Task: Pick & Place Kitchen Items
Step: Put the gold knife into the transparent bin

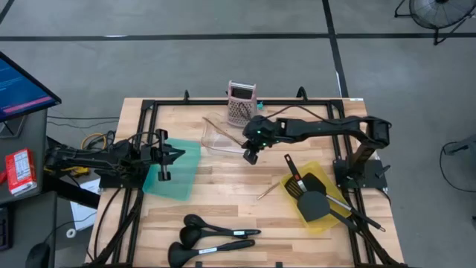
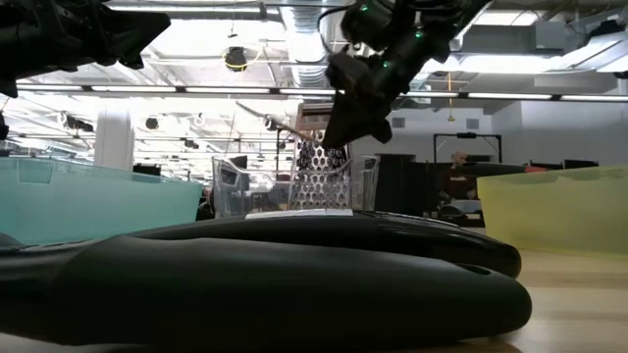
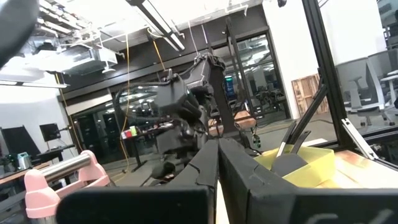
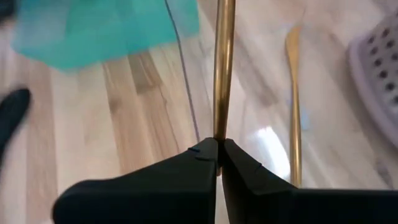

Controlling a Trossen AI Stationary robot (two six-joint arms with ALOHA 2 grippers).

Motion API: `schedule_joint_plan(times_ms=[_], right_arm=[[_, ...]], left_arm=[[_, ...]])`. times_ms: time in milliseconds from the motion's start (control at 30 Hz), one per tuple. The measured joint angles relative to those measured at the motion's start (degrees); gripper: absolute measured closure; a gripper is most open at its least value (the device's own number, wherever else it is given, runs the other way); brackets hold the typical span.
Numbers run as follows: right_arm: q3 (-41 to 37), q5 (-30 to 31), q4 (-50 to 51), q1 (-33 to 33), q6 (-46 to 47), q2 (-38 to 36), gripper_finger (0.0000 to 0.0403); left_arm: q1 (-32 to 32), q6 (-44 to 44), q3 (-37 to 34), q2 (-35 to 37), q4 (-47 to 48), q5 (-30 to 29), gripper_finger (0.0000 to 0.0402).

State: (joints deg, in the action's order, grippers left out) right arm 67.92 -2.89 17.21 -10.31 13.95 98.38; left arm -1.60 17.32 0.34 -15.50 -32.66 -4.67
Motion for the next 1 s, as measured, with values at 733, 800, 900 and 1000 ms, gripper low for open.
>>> schedule_joint_plan(times_ms=[733, 800, 900, 1000], right_arm=[[19.97, 11.02, 34.74, 0.13, -4.75, 11.74, 0.04], [19.97, 12.12, 35.9, -0.35, -3.46, 11.74, 0.04], [19.97, 12.21, 37.03, -1.39, -1.95, 11.74, 0.04], [19.97, 11.95, 36.98, -2.22, -1.24, 11.74, 0.04]], left_arm=[[0.01, 0.0, 0.02, -0.01, -0.01, 0.0, 0.04], [0.02, 0.0, 0.01, 0.0, -0.01, 0.0, 0.04], [0.0, 0.01, 0.01, 0.02, -0.01, 0.0, 0.04], [-0.01, 0.0, 0.01, 0.02, -0.01, 0.0, 0.04]])
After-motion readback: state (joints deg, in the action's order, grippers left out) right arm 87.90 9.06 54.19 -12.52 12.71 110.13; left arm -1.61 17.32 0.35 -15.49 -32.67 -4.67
